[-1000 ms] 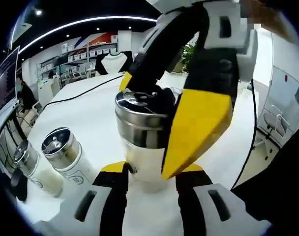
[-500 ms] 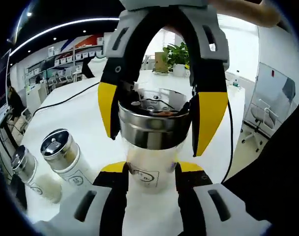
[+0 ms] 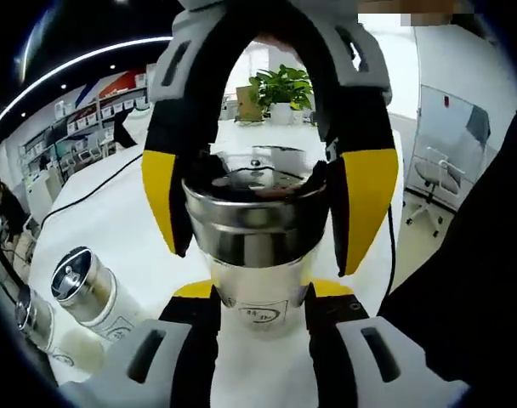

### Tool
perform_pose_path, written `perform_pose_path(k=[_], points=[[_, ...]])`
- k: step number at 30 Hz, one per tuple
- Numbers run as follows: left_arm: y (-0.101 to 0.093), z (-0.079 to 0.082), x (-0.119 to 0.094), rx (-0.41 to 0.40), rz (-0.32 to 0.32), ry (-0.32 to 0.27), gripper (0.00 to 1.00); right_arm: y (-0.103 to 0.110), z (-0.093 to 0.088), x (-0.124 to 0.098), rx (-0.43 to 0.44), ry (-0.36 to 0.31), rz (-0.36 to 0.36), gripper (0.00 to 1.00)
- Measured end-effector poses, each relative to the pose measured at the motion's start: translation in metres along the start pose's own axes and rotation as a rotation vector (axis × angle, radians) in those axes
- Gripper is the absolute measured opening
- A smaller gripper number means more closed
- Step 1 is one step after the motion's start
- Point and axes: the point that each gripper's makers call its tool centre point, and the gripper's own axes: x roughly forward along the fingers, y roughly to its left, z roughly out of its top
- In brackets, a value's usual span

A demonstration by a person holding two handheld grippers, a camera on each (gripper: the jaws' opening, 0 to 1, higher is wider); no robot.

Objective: Rotate the seasoning bottle until the label or dispensing opening points toward the visible target arrow and the bottle remains upright within the marked orientation range

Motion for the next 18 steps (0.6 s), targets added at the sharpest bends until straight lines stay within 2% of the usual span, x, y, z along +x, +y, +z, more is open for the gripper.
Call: perform_pose_path(k=[8,11,13,14,18], points=[[0.001,0.004,0.005,-0.069,0.149,-0.014,0.42,-0.008,-0.001,-0.006,0.269,-0.093,-0.099,0.43],[0.01,0.004,0.003,-0.088,0.256,-0.007,0.42,-0.013,-0.003,-0.011,0.39,-0.133,-0.138,0.41],[0.009,0.004,0.004,-0.112,0.245,-0.013,0.42,-0.015,-0.004,-0.016,0.463,-0.152,-0.161,0.4],[0.012,0.003,0.003,-0.132,0.261,-0.016,0.42,-0.017,-0.004,-0.018,0.483,-0.16,-0.176,0.39],[0.017,0.003,0.005,-0.143,0.29,-0.017,0.42,-0.022,-0.003,-0.023,0.523,-0.177,-0.238,0.38]])
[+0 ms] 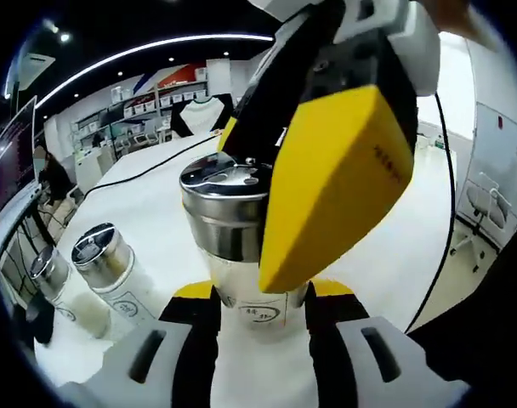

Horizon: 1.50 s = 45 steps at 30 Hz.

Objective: Rotate the seasoning bottle until the label or dispensing opening points toward the visible target arrow and the bottle remains upright within the marked orientation range

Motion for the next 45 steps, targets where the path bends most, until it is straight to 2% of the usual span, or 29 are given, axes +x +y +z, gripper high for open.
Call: perform_pose_path(k=[6,8,13,16,19,22,28,30,33,36,39,42,45], points=[[0.001,0.0,0.002,0.006,0.001,0.01,0.42,-0.002,0.001,0.0,-0.022,-0.009,-0.009,0.37],[0.001,-0.003,0.0,0.053,-0.006,0.056,0.42,-0.001,0.001,0.0,-0.045,-0.006,0.0,0.37],[0.003,-0.004,-0.009,0.104,-0.029,0.065,0.43,0.0,0.002,0.001,-0.089,0.004,0.025,0.37],[0.007,-0.001,-0.017,0.07,-0.051,0.042,0.5,-0.002,0.003,0.003,-0.112,0.011,0.033,0.37],[0.014,-0.009,-0.025,0.049,-0.041,0.069,0.58,-0.004,0.005,0.005,-0.138,0.011,0.042,0.37],[0.021,-0.013,-0.03,0.035,-0.03,0.071,0.66,-0.007,0.008,0.008,-0.153,0.005,0.047,0.37],[0.036,-0.02,-0.054,0.003,0.009,0.071,0.67,-0.016,0.016,0.014,-0.214,0.009,0.069,0.37],[0.046,-0.027,-0.064,0.026,0.058,0.106,0.7,-0.019,0.017,0.015,-0.221,0.018,0.068,0.37],[0.051,-0.026,-0.076,-0.037,0.059,0.081,0.72,-0.023,0.019,0.017,-0.247,0.035,0.083,0.37],[0.06,-0.027,-0.088,-0.08,0.075,0.078,0.8,-0.023,0.02,0.017,-0.26,0.048,0.105,0.37],[0.068,-0.034,-0.097,-0.116,0.112,0.119,0.89,-0.024,0.02,0.018,-0.267,0.056,0.112,0.38],[0.073,-0.033,-0.104,-0.153,0.105,0.103,0.97,-0.025,0.018,0.021,-0.285,0.063,0.105,0.38],[0.074,-0.032,-0.109,-0.143,0.101,0.102,0.97,-0.025,0.016,0.022,-0.297,0.077,0.106,0.39]])
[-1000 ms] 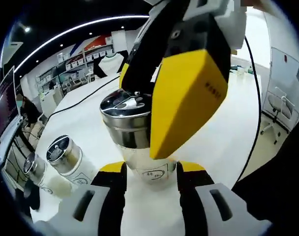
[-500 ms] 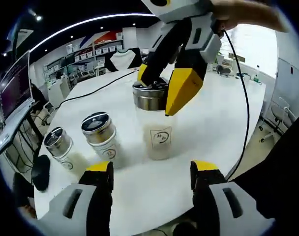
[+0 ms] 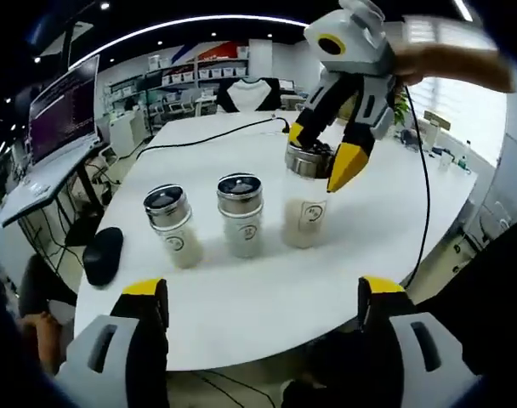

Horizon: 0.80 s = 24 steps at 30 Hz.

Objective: Rotate the seasoning bottle until the label or dispensing opening points toward the visible target arrow and the bottle remains upright within the marked orientation range

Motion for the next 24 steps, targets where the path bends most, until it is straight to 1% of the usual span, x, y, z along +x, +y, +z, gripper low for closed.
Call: perform_pose_path(k=[2,4,8,9,10,12,15,16,17,18,19,21,22,23,24], points=[[0.0,0.0,-0.002,0.027,-0.003,0.004,0.97,0.0,-0.001,0.001,0.001,0.016,-0.005,0.39],[-0.001,0.0,-0.003,0.035,-0.009,0.007,0.97,0.0,-0.002,0.001,-0.014,0.027,-0.015,0.39],[-0.002,0.004,-0.005,0.052,-0.017,0.004,0.96,-0.001,-0.004,0.0,-0.031,0.034,-0.006,0.4],[-0.003,0.005,-0.006,0.071,-0.024,0.008,0.96,-0.001,-0.003,0.0,-0.037,0.035,-0.004,0.4],[-0.003,0.009,-0.006,0.127,-0.021,0.003,0.95,0.0,-0.004,0.0,-0.045,0.037,-0.003,0.4],[-0.004,0.013,-0.007,0.162,-0.01,0.002,0.94,-0.001,-0.004,0.0,-0.058,0.041,-0.001,0.4],[-0.007,0.019,-0.006,0.152,-0.027,-0.006,0.95,-0.002,-0.005,0.0,-0.06,0.047,-0.009,0.4],[-0.01,0.022,-0.006,0.136,-0.043,-0.017,0.96,-0.001,-0.005,0.0,-0.054,0.046,-0.015,0.4],[-0.011,0.024,-0.005,0.127,-0.05,-0.021,0.97,-0.002,-0.006,-0.001,-0.034,0.049,-0.024,0.4],[-0.013,0.026,-0.004,0.115,-0.06,-0.023,0.97,-0.002,-0.009,-0.001,0.037,0.06,-0.04,0.41],[-0.014,0.029,-0.005,0.112,-0.068,-0.035,0.97,-0.003,-0.008,-0.002,0.064,0.052,-0.051,0.43],[-0.014,0.031,-0.006,0.112,-0.065,-0.044,0.95,-0.003,-0.004,-0.002,0.076,0.019,-0.054,0.46],[-0.013,0.037,-0.007,0.115,-0.055,-0.07,0.96,-0.003,-0.003,-0.003,0.08,0.009,-0.054,0.47],[-0.014,0.042,-0.009,0.107,-0.064,-0.076,0.97,-0.001,0.0,-0.007,0.128,-0.022,-0.051,0.47],[-0.015,0.045,-0.009,0.083,-0.079,-0.084,0.98,-0.001,0.002,-0.01,0.181,-0.037,-0.06,0.47]])
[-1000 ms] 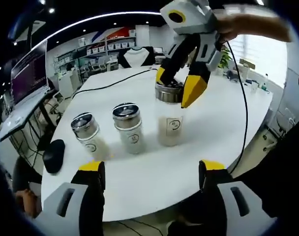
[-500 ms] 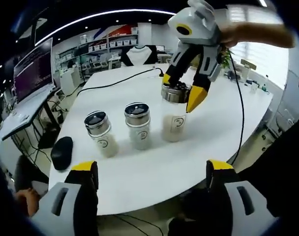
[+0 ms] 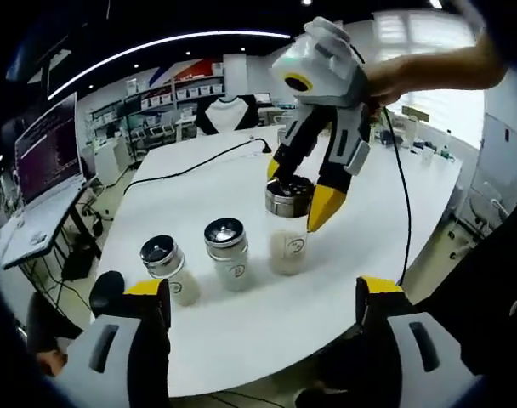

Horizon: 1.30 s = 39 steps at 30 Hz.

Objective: Rotate the seasoning bottle until the label or dispensing opening points toward the visible target arrow and the bottle remains upright within the marked orientation range

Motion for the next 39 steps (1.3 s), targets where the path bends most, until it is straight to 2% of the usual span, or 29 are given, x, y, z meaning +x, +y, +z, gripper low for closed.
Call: perform_pose_path(k=[1,2,6,9,11,12,15,17,18,22,28,31,34,36,39], points=[[-0.001,0.002,0.001,-0.036,-0.01,-0.006,1.0,-0.002,0.003,-0.003,0.043,-0.025,-0.016,0.47],[-0.001,0.003,0.001,-0.047,-0.016,-0.008,1.0,-0.002,0.006,-0.007,0.047,-0.046,-0.019,0.48],[0.003,0.0,0.005,-0.025,-0.007,0.02,1.0,-0.004,0.008,-0.021,0.083,-0.081,-0.045,0.48],[0.001,0.002,0.006,-0.018,-0.017,0.019,1.0,-0.008,0.005,-0.031,0.116,-0.093,-0.083,0.48],[0.001,0.007,0.004,-0.02,-0.012,0.013,0.96,-0.009,0.003,-0.035,0.122,-0.096,-0.093,0.48],[0.0,0.016,0.002,-0.019,-0.013,-0.02,0.96,-0.01,0.003,-0.042,0.131,-0.11,-0.103,0.48],[-0.001,0.027,-0.001,-0.046,-0.017,-0.046,0.97,-0.015,0.0,-0.052,0.158,-0.126,-0.114,0.48],[0.0,0.032,-0.001,-0.05,-0.009,-0.051,0.98,-0.017,-0.001,-0.057,0.202,-0.156,-0.092,0.48],[0.001,0.036,-0.001,-0.053,-0.01,-0.061,0.98,-0.023,-0.005,-0.06,0.232,-0.16,-0.103,0.47],[-0.001,0.044,0.001,-0.095,-0.029,-0.087,0.98,-0.035,-0.019,-0.07,0.251,-0.142,-0.138,0.48],[-0.005,0.054,0.006,-0.071,-0.019,-0.09,0.96,-0.061,-0.035,-0.09,0.293,-0.142,-0.213,0.48],[-0.006,0.06,0.009,-0.068,-0.014,-0.099,0.93,-0.084,-0.044,-0.104,0.325,-0.155,-0.293,0.48],[-0.007,0.065,0.014,-0.067,-0.011,-0.097,0.93,-0.11,-0.057,-0.12,0.356,-0.179,-0.385,0.48],[-0.007,0.069,0.016,-0.054,-0.005,-0.095,0.93,-0.125,-0.072,-0.127,0.343,-0.155,-0.426,0.48],[-0.008,0.072,0.021,-0.044,-0.004,-0.093,0.92,-0.14,-0.087,-0.133,0.378,-0.155,-0.446,0.48]])
